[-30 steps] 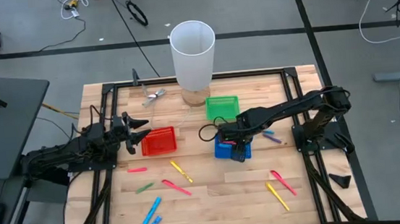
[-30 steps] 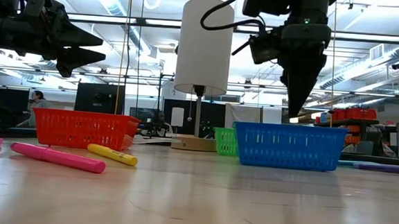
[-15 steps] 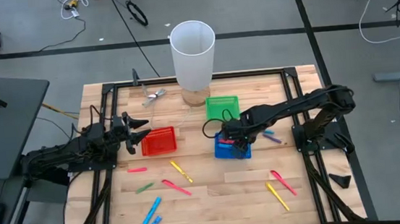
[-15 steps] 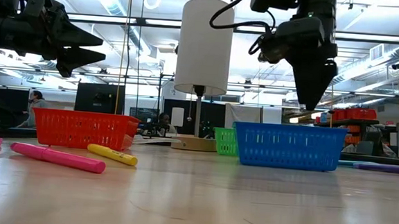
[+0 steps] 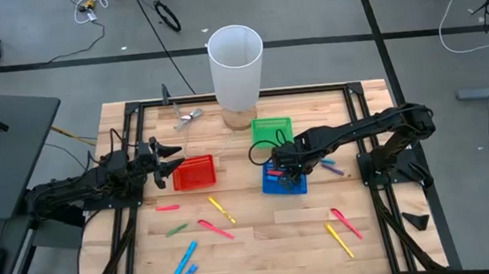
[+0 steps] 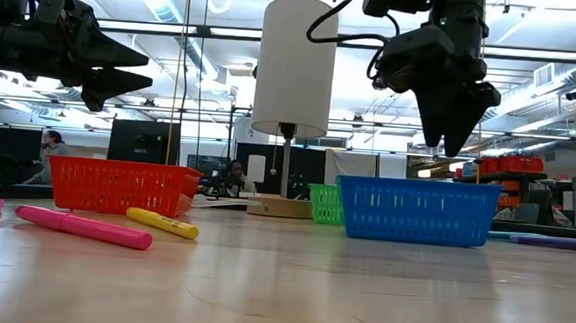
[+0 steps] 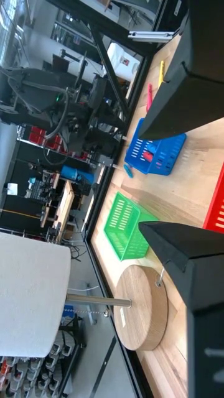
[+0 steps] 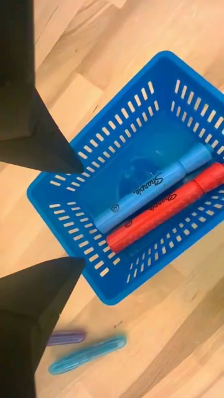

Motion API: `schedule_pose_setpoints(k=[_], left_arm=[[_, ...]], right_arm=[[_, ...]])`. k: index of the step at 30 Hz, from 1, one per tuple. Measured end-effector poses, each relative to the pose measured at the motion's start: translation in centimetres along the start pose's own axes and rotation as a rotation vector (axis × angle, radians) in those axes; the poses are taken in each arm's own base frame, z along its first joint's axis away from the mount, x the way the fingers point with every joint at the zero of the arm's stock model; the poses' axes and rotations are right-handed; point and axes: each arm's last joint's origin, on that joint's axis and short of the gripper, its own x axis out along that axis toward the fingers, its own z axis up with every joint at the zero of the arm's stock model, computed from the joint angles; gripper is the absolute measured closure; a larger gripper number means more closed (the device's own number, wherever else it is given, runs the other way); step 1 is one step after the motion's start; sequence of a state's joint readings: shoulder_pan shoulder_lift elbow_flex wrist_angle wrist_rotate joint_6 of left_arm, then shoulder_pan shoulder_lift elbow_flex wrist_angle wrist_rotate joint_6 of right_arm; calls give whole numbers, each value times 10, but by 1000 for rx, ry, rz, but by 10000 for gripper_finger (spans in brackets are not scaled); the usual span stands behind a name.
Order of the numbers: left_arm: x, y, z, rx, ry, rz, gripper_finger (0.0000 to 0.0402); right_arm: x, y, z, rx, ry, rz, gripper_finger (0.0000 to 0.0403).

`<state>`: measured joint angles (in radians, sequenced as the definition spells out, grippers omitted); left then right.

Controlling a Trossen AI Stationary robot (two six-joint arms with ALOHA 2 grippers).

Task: Pick & Place Markers
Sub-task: Put the right large pink pen into the green bin

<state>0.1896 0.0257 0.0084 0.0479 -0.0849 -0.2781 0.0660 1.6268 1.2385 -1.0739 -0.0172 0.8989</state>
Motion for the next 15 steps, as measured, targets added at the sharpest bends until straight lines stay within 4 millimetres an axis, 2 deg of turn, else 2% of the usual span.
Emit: schedule_pose_setpoints(k=[7, 15], left_arm=[[0, 0, 0, 0, 0, 0, 170], [0, 0, 0, 0, 0, 0, 170]], right_arm=[[0, 1, -5, -9, 18, -21, 169], [-7, 11, -28, -63, 24, -16, 169]])
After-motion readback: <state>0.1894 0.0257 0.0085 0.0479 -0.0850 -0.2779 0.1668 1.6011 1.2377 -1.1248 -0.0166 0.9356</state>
